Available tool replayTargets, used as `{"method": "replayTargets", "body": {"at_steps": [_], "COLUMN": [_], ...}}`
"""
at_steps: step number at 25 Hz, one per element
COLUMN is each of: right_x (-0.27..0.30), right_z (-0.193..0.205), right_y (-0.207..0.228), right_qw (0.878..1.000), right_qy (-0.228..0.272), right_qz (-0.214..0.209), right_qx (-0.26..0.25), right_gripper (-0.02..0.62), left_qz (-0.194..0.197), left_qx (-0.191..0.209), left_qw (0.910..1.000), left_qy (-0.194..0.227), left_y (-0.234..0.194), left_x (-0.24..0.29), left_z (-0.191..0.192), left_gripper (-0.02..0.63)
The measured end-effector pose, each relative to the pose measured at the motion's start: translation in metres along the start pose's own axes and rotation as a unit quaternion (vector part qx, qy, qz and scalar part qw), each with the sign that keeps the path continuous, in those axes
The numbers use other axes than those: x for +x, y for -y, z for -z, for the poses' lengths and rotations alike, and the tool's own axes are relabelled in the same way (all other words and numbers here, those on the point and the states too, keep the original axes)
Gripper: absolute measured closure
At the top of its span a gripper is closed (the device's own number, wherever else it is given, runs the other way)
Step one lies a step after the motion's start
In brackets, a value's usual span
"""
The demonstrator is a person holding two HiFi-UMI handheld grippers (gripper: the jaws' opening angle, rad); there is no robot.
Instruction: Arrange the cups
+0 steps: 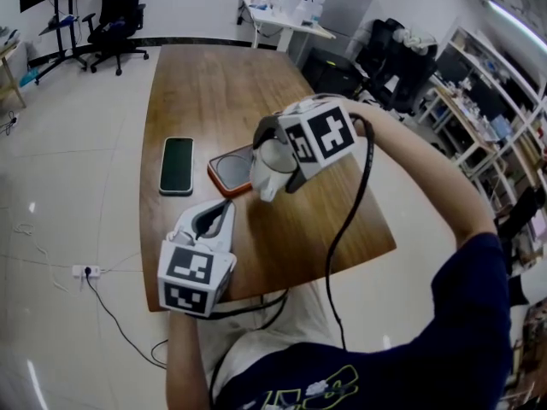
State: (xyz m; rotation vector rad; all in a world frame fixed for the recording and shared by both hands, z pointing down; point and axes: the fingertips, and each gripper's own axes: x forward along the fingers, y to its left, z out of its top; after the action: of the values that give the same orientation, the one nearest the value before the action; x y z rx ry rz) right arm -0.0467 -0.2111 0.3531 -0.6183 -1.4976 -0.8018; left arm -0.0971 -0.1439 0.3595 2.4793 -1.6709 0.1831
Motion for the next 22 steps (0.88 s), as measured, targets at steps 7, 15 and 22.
{"method": "replayTargets", "body": {"at_steps": [7,15,22], "right_x": [0.022,0.053,0.046], "right_z": [-0.013,-0.011,-0.014], "right_y": [0.049,0.07,0.085], "right_qw": [0.999,0.997,0.997], "right_qy": [-0.042,-0.07,-0.065], "right_qz": [-0.004,-0.027,0.031], "right_qx": [-0.027,-0.017,-0.03], "right_gripper": [0.178,0.176,0.126], "left_qz": [0.003,0.03,0.031], "left_qx": [0.0,0.005,0.005], "left_qw": [1.0,0.9996,0.9995], "left_qy": [0.0,-0.001,-0.002], "left_y": [0.002,0.01,0.009], "left_x": [0.003,0.0,0.002], "left_z": [0.001,0.007,0.003], "left_gripper": [0.603,0.603,0.603]}}
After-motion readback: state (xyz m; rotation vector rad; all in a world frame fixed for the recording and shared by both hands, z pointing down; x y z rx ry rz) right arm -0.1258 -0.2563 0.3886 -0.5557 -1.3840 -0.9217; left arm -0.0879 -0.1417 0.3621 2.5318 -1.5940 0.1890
